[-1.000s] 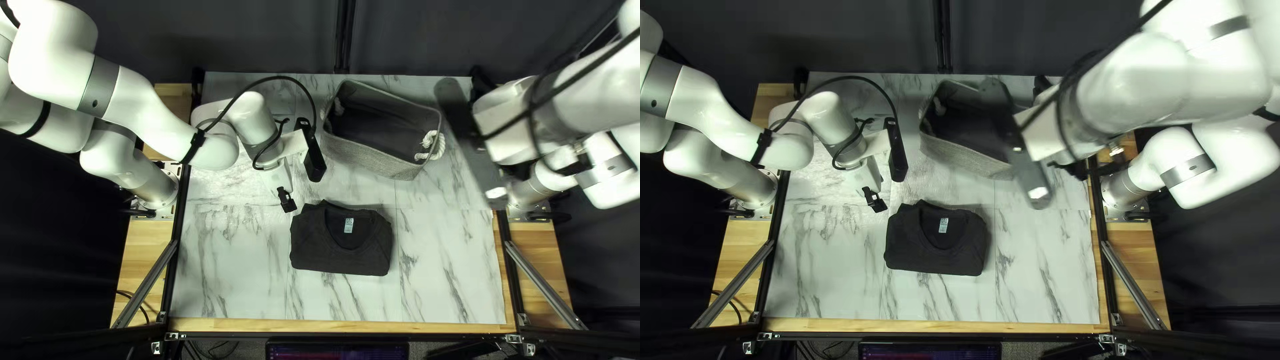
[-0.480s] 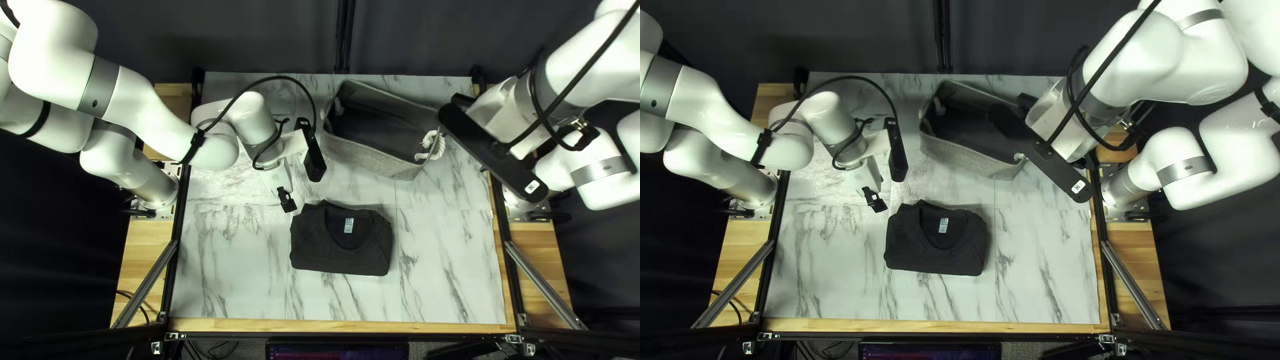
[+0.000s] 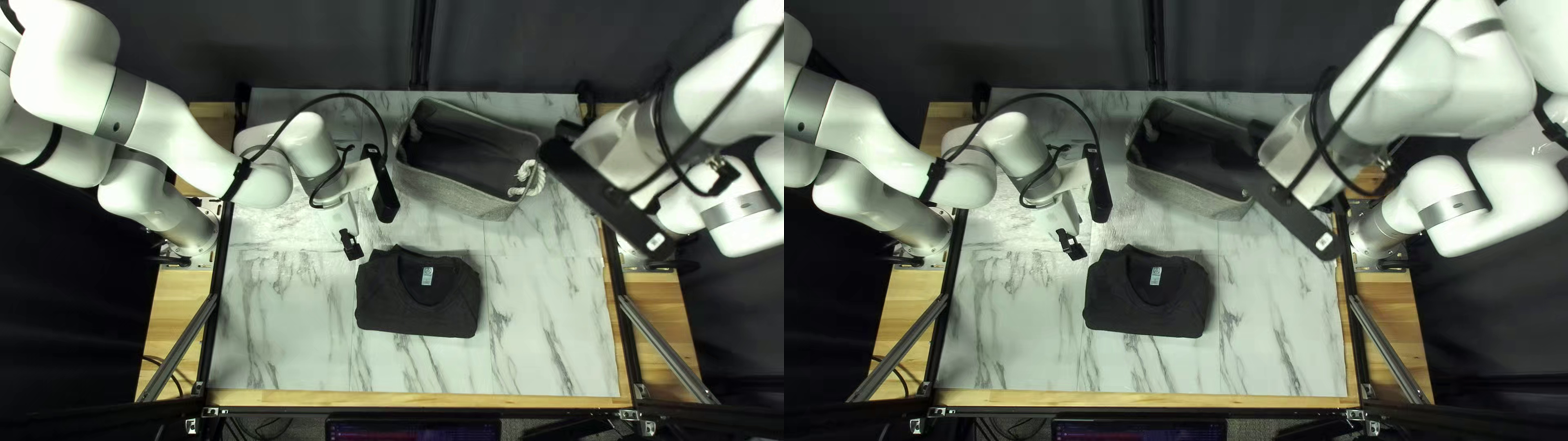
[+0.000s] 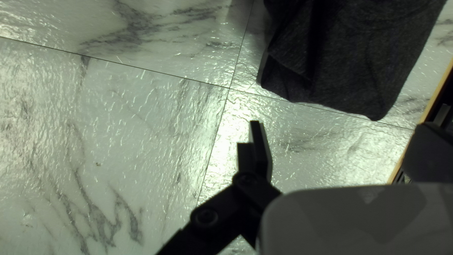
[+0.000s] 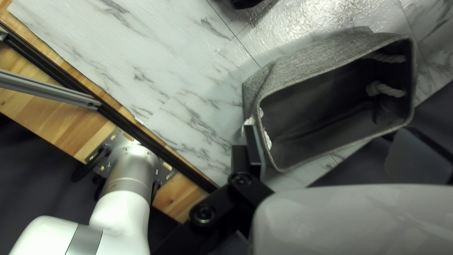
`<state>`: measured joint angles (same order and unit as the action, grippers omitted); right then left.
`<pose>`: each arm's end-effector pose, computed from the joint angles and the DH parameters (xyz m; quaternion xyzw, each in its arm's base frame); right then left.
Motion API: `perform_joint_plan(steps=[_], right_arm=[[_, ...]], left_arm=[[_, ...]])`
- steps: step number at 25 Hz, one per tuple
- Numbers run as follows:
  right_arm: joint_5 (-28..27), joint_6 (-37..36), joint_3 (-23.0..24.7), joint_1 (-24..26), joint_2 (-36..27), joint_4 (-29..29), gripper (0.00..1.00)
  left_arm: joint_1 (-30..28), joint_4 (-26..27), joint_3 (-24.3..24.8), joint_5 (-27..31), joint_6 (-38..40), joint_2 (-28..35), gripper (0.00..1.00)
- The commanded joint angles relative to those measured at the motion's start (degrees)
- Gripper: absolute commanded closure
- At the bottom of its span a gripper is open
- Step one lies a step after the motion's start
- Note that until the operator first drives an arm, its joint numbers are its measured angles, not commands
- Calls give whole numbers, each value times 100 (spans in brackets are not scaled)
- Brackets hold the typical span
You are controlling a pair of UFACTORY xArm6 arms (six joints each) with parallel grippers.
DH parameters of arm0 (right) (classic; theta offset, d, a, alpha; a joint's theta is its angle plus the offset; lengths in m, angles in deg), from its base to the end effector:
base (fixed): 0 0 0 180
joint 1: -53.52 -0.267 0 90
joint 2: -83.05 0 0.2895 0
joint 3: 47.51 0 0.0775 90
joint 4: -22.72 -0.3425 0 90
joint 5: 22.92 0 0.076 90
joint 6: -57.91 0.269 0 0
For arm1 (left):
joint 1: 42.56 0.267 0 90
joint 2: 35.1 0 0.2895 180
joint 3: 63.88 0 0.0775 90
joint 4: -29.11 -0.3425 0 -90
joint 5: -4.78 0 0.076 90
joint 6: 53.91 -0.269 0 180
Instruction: Pick up a folded sweatshirt and place it into a fabric basket
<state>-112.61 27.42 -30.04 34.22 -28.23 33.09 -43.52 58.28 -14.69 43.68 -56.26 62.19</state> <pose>0.3240 0.0622 0.3784 0.9039 0.4165 0.0268 0.0934 0.3963 -0.0602 0.1401 0.9695 0.1547 0.0797 0.1724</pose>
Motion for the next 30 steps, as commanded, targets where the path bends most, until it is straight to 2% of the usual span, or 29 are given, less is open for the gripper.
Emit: perform_joint_plan(steps=[1, 4, 6, 12, 17, 24, 30], right_arm=[[723, -183, 943, 61, -398, 17, 0], [1363, -475, 1633, 159, -537, -17, 0], [1784, -616, 1910, 216, -429, -80, 0], [2976, -922, 2456, 217, 276, -235, 0], [4006, -1835, 3016, 385, 620, -627, 0], [4636, -2848, 3462, 475, 738, -726, 0], [5179, -3119, 3654, 521, 1089, -684, 0]], left_arm=[[0, 0, 0, 0, 0, 0, 0], [0, 0, 0, 0, 0, 0, 0], [0, 0, 0, 0, 0, 0, 0], [0, 0, 0, 0, 0, 0, 0], [0, 0, 0, 0, 0, 0, 0], [0, 0, 0, 0, 0, 0, 0], [0, 0, 0, 0, 0, 0, 0]])
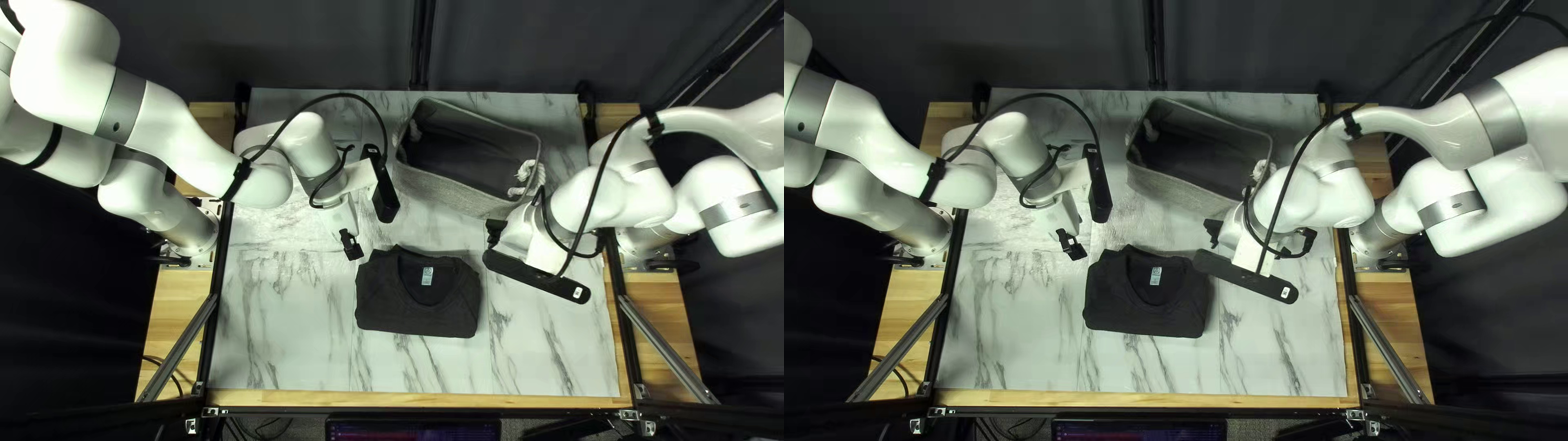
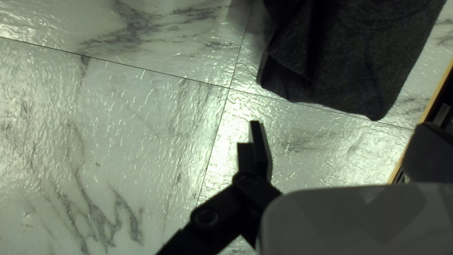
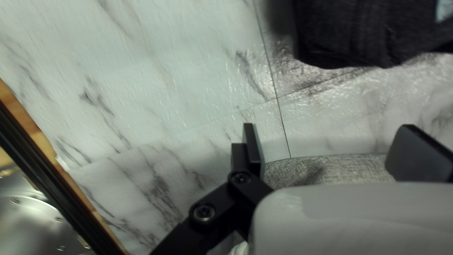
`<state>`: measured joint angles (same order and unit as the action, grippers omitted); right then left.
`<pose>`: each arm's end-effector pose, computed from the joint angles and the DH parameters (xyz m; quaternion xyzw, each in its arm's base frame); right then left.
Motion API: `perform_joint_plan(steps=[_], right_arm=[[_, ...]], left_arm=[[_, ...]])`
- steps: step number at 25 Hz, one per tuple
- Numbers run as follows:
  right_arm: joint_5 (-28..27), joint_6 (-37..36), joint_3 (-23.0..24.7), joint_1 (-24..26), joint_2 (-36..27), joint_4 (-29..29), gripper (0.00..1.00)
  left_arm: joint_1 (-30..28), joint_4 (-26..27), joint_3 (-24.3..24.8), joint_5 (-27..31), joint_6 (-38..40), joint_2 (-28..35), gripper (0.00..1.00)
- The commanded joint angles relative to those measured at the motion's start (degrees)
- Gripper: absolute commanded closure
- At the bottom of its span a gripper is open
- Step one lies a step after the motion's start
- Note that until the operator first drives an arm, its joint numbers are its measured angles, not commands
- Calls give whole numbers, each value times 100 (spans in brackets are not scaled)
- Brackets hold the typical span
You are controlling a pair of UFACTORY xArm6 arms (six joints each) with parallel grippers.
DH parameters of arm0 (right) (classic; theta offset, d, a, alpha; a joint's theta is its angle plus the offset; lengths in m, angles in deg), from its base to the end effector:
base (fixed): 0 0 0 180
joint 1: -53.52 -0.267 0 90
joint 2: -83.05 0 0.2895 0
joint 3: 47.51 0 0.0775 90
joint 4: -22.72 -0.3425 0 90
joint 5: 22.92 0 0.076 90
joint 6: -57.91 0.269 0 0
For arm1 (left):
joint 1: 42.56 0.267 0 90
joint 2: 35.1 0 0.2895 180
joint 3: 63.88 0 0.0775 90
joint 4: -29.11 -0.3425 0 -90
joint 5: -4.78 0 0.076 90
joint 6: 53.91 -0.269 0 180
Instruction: Pick up a folded sweatshirt and place it into a fabric basket
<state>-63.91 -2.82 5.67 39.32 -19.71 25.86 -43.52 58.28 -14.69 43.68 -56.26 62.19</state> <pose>0.3530 0.0826 0.1318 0.7795 0.6216 0.0611 0.0475 0.3963 -0.0602 0.1401 0.9695 0.1547 0.0797 0.1724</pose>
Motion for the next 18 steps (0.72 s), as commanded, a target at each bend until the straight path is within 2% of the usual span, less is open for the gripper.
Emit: perform_joint_plan(steps=[1, 18], right_arm=[[399, -115, 101, 0, 326, 17, 0], [404, -179, 77, -3, 392, -57, 0]], left_arm=[[0, 0, 0, 0, 0, 0, 0], [0, 0, 0, 0, 0, 0, 0]])
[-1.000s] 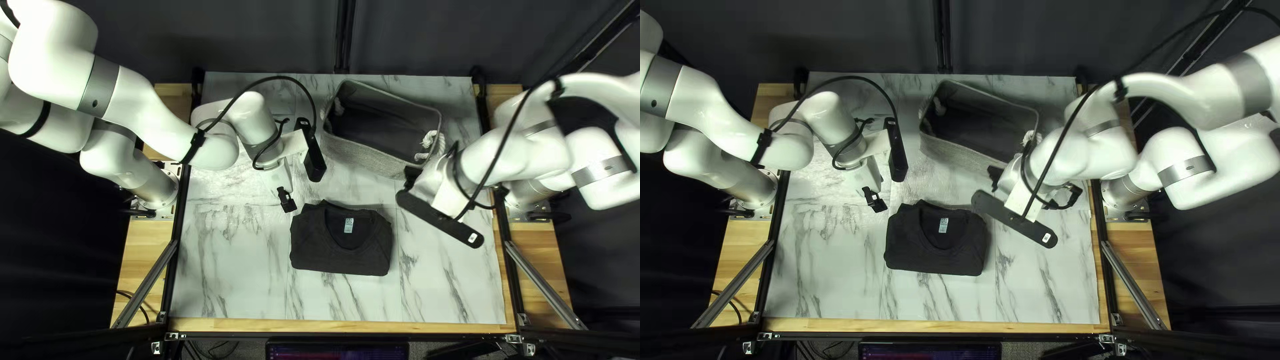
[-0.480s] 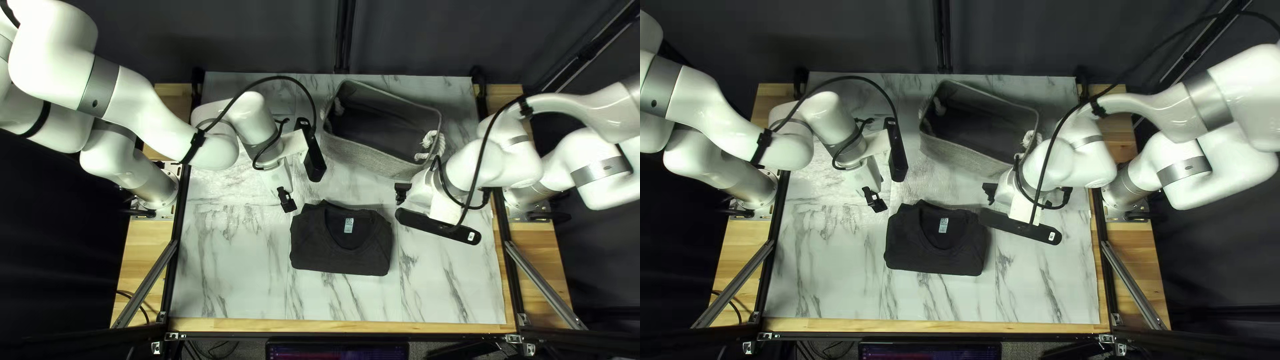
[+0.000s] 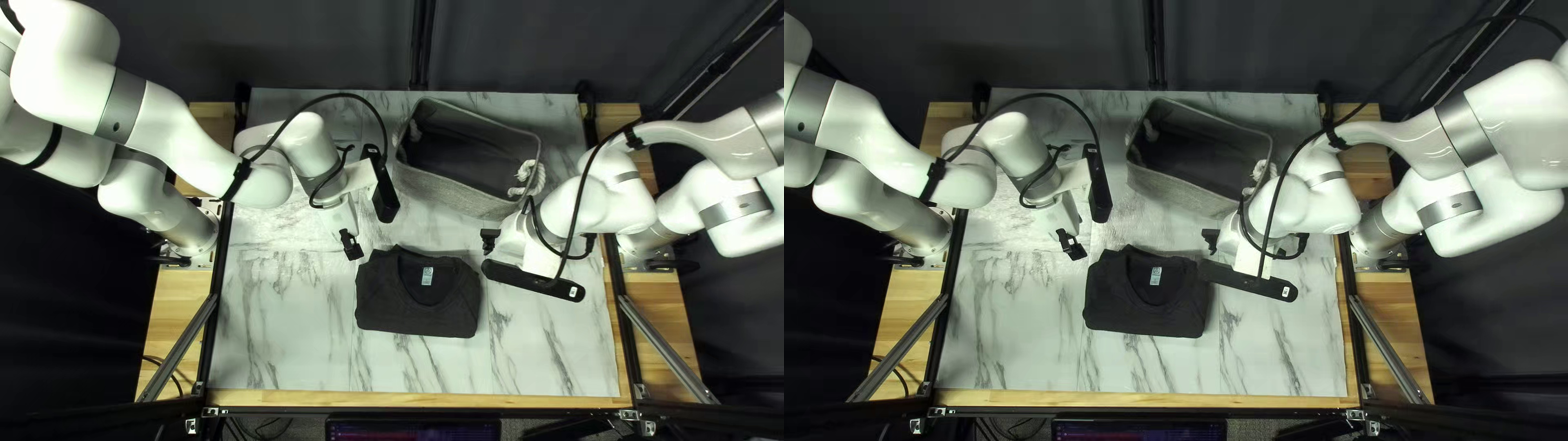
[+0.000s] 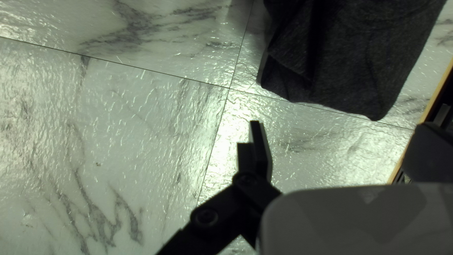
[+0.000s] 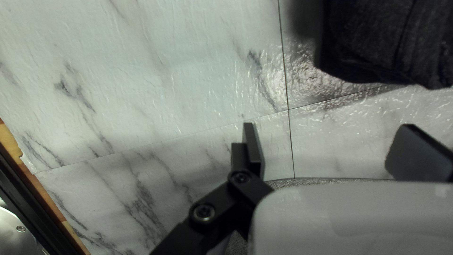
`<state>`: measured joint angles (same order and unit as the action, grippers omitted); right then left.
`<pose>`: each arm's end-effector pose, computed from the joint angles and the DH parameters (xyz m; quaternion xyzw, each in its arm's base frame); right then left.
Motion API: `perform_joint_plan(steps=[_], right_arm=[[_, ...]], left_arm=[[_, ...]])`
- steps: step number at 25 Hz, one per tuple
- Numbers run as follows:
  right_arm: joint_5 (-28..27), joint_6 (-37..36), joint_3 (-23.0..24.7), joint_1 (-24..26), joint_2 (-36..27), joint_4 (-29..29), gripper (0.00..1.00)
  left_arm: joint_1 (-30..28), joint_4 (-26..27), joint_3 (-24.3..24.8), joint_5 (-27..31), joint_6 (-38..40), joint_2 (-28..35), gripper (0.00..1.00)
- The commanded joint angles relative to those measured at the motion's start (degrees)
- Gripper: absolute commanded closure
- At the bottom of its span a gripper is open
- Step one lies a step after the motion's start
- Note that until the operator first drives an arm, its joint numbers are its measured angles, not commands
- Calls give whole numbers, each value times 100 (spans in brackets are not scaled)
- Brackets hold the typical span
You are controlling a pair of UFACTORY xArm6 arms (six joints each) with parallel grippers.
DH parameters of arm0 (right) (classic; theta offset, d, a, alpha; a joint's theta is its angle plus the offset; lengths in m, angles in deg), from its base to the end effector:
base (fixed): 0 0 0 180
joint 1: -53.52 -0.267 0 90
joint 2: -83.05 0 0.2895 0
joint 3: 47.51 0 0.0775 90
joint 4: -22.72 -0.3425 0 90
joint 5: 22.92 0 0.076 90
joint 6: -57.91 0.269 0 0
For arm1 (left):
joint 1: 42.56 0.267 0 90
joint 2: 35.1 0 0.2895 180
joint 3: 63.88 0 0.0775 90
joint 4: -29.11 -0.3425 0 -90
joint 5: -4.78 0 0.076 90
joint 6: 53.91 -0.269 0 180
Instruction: Pick up a folded sweatshirt and place it into a fabric basket
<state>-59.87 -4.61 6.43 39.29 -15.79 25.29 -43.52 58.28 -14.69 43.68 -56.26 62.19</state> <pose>0.3546 0.0853 0.1093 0.7714 0.6324 0.0572 0.0418 0.3963 -0.0602 0.1401 0.9695 0.1547 0.0797 0.1724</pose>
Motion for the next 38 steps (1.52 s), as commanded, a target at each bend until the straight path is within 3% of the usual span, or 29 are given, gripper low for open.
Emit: perform_joint_plan(steps=[1, 8, 14, 20, 24, 29, 33, 38], right_arm=[[0, 0, 0, 0, 0, 0, 0], [95, -17, 83, 31, -16, 11, 0], [491, -175, 167, 135, 30, -630, 0], [1141, 996, 329, -422, 407, -1146, 0], [1383, 2709, 354, -549, 784, -598, 0], [1125, 3237, 209, -432, 697, -151, 0], [640, 3339, -220, -510, 714, 442, 0], [347, 2320, -676, -685, 927, 1015, 0]], left_arm=[[0, 0, 0, 0, 0, 0, 0], [0, 0, 0, 0, 0, 0, 0], [0, 0, 0, 0, 0, 0, 0], [0, 0, 0, 0, 0, 0, 0], [0, 0, 0, 0, 0, 0, 0], [0, 0, 0, 0, 0, 0, 0], [0, 0, 0, 0, 0, 0, 0], [0, 0, 0, 0, 0, 0, 0]])
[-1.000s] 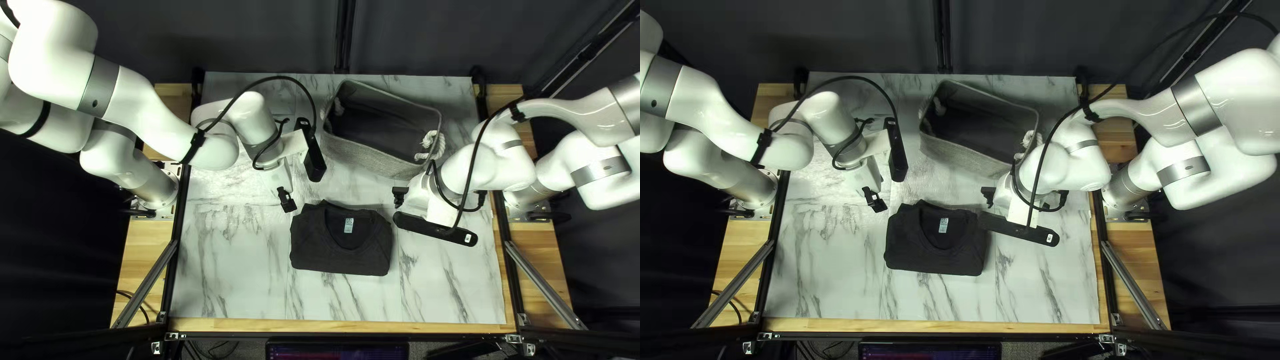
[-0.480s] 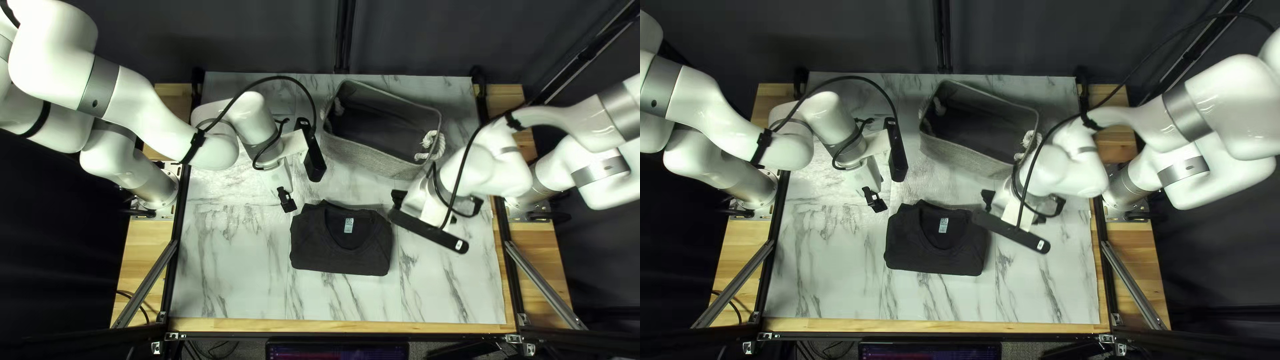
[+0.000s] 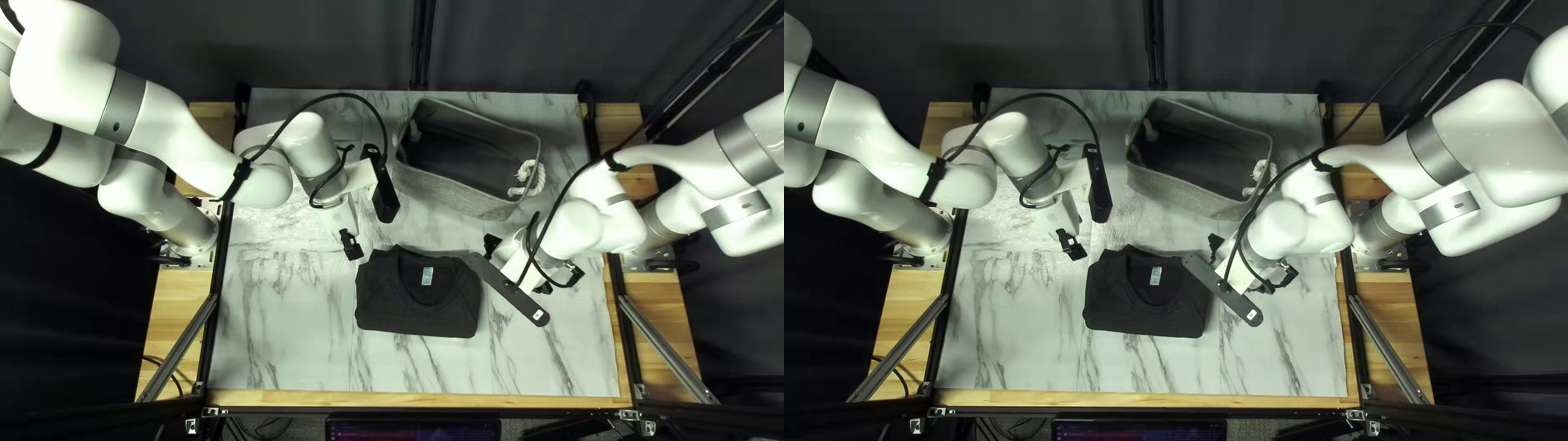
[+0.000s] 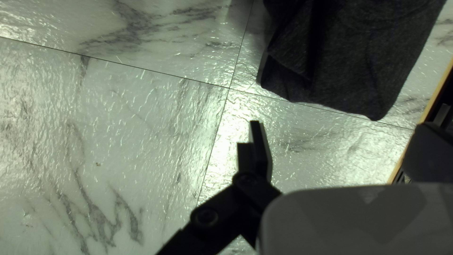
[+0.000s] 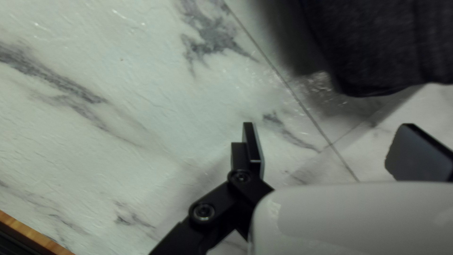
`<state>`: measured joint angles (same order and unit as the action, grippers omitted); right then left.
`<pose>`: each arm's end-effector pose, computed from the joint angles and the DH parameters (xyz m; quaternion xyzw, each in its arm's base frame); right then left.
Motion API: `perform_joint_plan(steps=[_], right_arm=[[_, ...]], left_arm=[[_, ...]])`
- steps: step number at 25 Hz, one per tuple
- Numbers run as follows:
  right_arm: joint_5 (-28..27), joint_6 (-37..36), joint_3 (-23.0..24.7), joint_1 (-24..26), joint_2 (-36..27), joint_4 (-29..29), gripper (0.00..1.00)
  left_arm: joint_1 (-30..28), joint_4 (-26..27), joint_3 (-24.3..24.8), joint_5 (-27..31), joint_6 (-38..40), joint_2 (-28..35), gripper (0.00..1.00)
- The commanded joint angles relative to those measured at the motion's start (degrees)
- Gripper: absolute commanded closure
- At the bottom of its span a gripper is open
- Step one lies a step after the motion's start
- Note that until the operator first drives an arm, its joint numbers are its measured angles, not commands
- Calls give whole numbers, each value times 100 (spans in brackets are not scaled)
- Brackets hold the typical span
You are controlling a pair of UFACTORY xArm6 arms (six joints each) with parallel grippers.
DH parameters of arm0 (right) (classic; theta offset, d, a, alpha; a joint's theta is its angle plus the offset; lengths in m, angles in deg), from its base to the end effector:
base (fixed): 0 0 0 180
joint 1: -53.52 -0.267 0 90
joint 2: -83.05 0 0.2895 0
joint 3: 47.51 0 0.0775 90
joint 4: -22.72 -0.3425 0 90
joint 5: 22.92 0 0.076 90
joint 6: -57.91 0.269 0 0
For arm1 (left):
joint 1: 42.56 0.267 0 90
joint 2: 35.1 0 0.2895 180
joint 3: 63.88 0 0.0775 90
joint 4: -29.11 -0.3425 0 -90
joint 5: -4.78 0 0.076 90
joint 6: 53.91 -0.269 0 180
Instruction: Pick up a folded sweatshirt and place it into a fabric basket
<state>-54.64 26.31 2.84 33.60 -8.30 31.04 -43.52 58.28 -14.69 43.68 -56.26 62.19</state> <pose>0.3755 0.1243 0.0961 0.8699 0.4846 0.0759 0.0510 0.3963 -0.0602 0.1401 0.9695 0.1547 0.0797 0.1724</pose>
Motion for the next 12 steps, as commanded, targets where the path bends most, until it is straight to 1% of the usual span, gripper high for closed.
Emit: perform_joint_plan(steps=[1, 4, 6, 7, 8, 9, 10, 12], right_arm=[[-147, -1017, -349, -124, 240, 523, 0], [31, -1606, -347, -104, 341, 874, 0], [409, -1925, -264, 71, 414, 1492, 0], [497, -1983, -251, 114, 436, 1657, 0], [613, -1920, -277, 151, 515, 2084, 0], [671, -1857, -299, 167, 570, 2308, 0], [805, -1684, -367, 193, 710, 2773, 0], [921, -1402, -407, 172, 838, 3270, 0]], left_arm=[[0, 0, 0, 0, 0, 0, 0], [0, 0, 0, 0, 0, 0, 0], [0, 0, 0, 0, 0, 0, 0], [0, 0, 0, 0, 0, 0, 0], [0, 0, 0, 0, 0, 0, 0], [0, 0, 0, 0, 0, 0, 0], [0, 0, 0, 0, 0, 0, 0], [0, 0, 0, 0, 0, 0, 0]])
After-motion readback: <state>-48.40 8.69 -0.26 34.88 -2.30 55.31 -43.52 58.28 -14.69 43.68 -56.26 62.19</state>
